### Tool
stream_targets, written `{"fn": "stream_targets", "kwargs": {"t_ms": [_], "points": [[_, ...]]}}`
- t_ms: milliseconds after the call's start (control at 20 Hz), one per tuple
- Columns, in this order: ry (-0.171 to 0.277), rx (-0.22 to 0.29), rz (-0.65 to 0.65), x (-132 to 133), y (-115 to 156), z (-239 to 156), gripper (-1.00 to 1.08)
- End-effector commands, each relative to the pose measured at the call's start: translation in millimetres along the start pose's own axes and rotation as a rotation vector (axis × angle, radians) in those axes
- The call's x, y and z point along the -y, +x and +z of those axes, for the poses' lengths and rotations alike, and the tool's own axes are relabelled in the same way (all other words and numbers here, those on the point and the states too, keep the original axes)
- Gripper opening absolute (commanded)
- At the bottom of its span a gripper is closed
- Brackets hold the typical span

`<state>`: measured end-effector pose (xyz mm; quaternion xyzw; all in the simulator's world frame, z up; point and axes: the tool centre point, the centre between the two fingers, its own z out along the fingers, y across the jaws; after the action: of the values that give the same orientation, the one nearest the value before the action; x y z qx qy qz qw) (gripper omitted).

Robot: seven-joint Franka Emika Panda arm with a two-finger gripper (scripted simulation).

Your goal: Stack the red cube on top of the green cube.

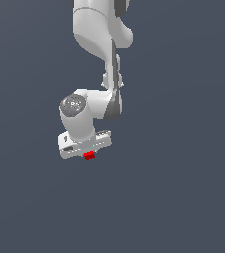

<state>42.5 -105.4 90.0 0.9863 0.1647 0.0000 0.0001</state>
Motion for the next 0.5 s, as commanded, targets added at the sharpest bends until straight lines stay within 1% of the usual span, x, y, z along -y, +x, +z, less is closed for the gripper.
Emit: {"fn": "stream_targets", "kwargs": {"t_ms": [0,200,450], "points": [[0.000,0.000,0.000,0.2,-0.2,-14.4,-1.00],[0.000,0.000,0.000,-0.2,0.5,-27.4,-1.00],[0.000,-0.001,0.000,-0.5,0.9,-28.6,-1.00]]}}
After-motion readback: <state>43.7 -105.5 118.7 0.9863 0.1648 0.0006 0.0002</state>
